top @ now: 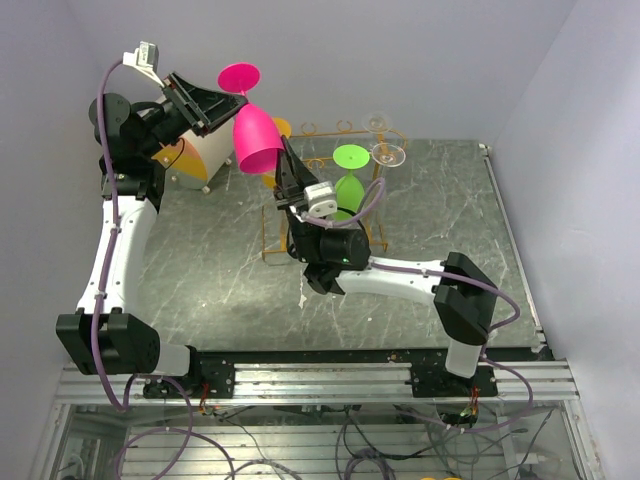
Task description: Place the wine glass upside down on the wine glass rack
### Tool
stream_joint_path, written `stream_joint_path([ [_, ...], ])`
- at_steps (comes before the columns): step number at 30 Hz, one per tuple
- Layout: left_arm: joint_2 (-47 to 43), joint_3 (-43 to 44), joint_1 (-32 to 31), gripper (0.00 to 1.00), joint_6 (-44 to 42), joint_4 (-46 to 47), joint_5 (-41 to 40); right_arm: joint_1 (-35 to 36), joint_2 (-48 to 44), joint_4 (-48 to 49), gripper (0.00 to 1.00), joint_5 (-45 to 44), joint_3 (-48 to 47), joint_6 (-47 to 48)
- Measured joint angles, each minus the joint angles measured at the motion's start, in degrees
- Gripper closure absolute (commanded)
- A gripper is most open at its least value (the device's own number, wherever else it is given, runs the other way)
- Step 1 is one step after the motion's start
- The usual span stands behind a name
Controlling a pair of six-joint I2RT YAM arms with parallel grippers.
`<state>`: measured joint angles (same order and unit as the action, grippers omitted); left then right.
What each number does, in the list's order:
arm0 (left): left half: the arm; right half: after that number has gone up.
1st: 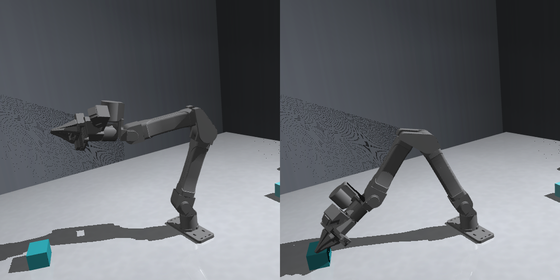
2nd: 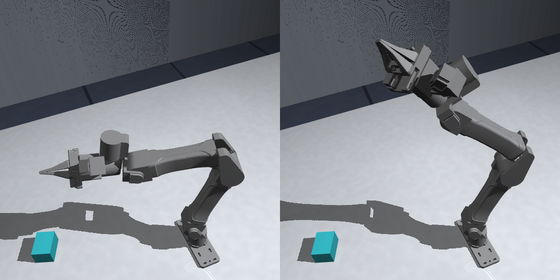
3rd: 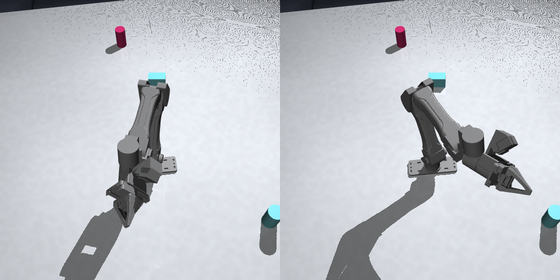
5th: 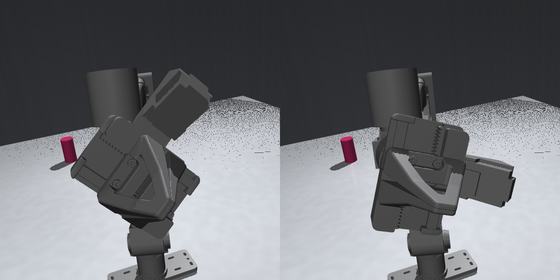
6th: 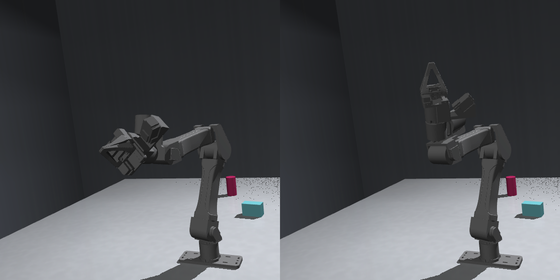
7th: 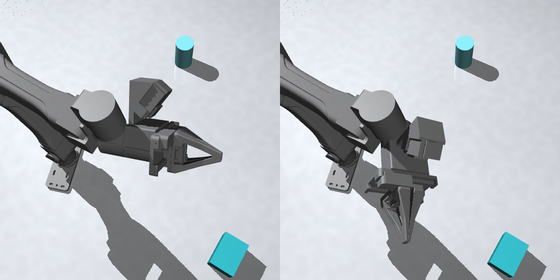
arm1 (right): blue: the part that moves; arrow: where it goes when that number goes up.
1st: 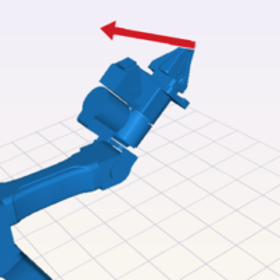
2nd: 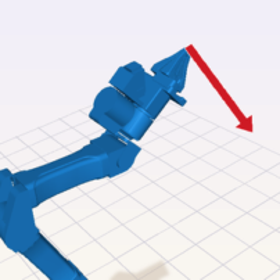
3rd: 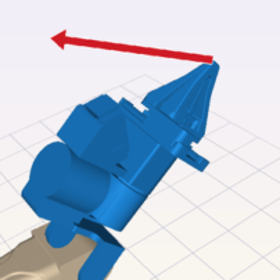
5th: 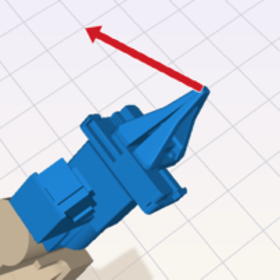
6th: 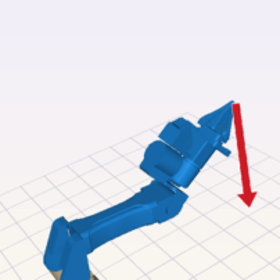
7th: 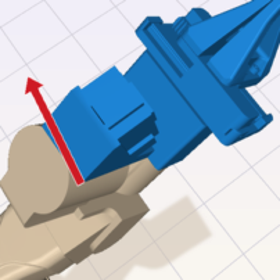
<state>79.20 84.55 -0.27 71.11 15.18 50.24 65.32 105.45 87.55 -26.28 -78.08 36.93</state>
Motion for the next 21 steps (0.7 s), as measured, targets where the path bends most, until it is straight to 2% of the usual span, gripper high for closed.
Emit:
stream_joint_path([
  [9,-0.4,-0.1,-0.1,0.93,2.4,2.9,1.0,0.0,-2.5,-0.9,1.00,2.2,2.9,-1.1],
  [15,-1.1,-0.3,-0.1,0.93,5.3,6.6,2.1,0.1,-3.8,0.0,1.00,6.4,6.2,1.9],
  [21,-1.1,-0.3,-0.1,0.79,6.4,7.6,3.1,1.0,-3.2,0.6,1.00,8.2,7.0,9.4],
])
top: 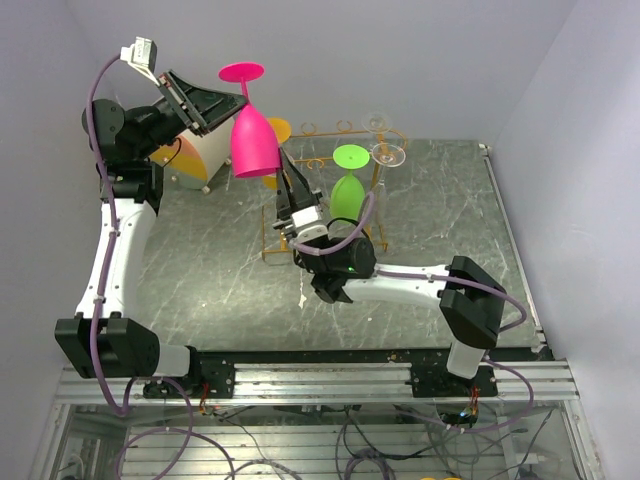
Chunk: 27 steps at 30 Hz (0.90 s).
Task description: Place the wine glass upside down on the wine glass rack
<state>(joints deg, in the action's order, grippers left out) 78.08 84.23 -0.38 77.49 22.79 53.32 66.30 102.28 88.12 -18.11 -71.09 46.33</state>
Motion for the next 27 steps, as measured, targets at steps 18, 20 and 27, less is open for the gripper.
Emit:
stream_joint_path([
  [18,-0.1,0.0,-0.2,0.61,-0.1,-0.1,0.3,1.7,3.1,0.3,1.00,2.9,-1.0,7.3],
  [20,-0.1,0.0,-0.1,0.47,-0.3,-0.2,-0.2,1.8,4.4,0.4,1.00,2.2,-2.3,8.9],
  [27,-0.2,0.0,-0.1,0.15,-0.3,-0.4,-0.1,2.0,6.6,0.4,1.00,0.4,-3.1,12.6],
])
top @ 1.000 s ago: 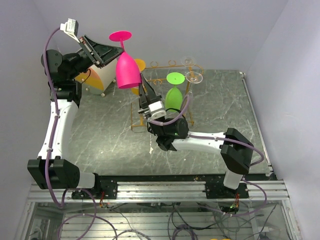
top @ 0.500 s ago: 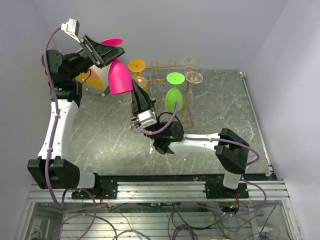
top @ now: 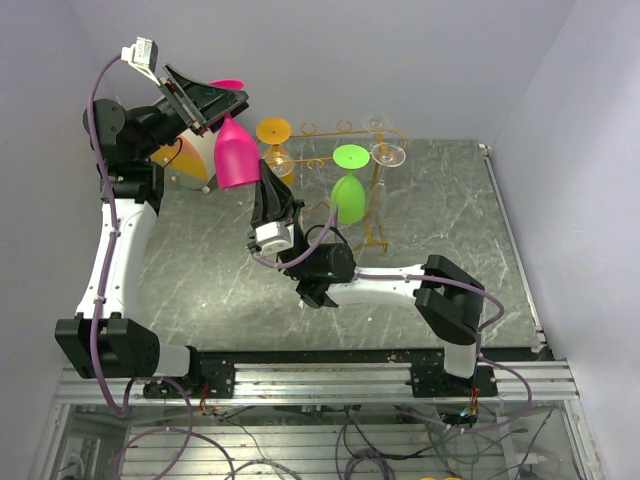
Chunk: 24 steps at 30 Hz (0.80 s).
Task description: Place the wine glass upside down on the wine glass rack
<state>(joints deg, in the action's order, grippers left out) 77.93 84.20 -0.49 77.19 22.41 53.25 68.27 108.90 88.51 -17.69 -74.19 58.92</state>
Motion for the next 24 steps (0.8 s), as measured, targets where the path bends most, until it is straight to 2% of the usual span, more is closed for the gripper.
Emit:
stream_joint_path([
  [6,0.0,0.0,-0.1,0.28,-0.1,0.0,0.0,0.0,0.0,0.0,1.00,-0.3,0.0,1.2],
  [12,0.0,-0.4,0.0,0.29,-0.3,-0.2,-0.2,0.1,0.0,0.0,1.00,-0.8,0.0,2.0],
  [16,0.0,-0.4,0.0,0.36,-0.5,-0.3,-0.2,0.1,0.0,0.0,1.00,-0.8,0.0,2.3],
  [24,-0.2,1.6,-0.5,0.29,-7.2,-8.2,-0.2,-0.2,-2.5,-0.1,1.00,-1.9,2.3,-1.3],
])
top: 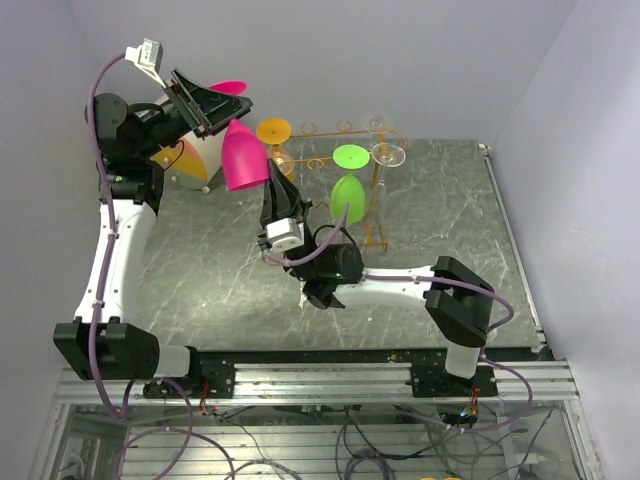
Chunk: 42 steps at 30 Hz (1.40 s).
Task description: Place the wine glass upside down on the wine glass rack
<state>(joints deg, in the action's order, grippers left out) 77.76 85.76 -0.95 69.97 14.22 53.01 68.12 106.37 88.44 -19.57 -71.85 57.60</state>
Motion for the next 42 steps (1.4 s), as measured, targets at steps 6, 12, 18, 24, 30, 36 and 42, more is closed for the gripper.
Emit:
stream_joint_path([
  [6,-0.5,0.4,-0.1,0.27,-1.1,-1.5,0.4,0.0,-1.2,0.0,1.00,-0.4,0.4,-1.4],
  [12,-0.5,0.9,-0.1,0.25,-3.0,-3.5,0.8,0.0,-1.8,0.0,1.00,-0.5,1.2,-1.5],
  [18,-0.5,0.9,-0.1,0.24,-4.7,-5.7,0.7,0.0,-2.2,-0.1,1.00,-0.6,1.3,-1.5],
  [24,-0.5,0.9,-0.1,0.24,-4.7,-5.7,0.7,0.0,-2.3,-0.1,1.00,-0.3,1.1,-1.4],
  [30,-0.5,0.4,0.0,0.40,-4.5,-5.3,0.6,0.1,-2.3,-0.1,1.00,-0.1,0.9,-1.2],
  [36,-0.5,0.0,0.0,0.51,-4.4,-5.0,0.6,0.1,-2.3,-0.1,1.00,-0.2,0.9,-0.8],
  [42,-0.6,0.0,0.9,0.50,-4.3,-5.0,0.7,-0.4,-2.3,-0.2,1.00,-0.3,0.9,0.1],
])
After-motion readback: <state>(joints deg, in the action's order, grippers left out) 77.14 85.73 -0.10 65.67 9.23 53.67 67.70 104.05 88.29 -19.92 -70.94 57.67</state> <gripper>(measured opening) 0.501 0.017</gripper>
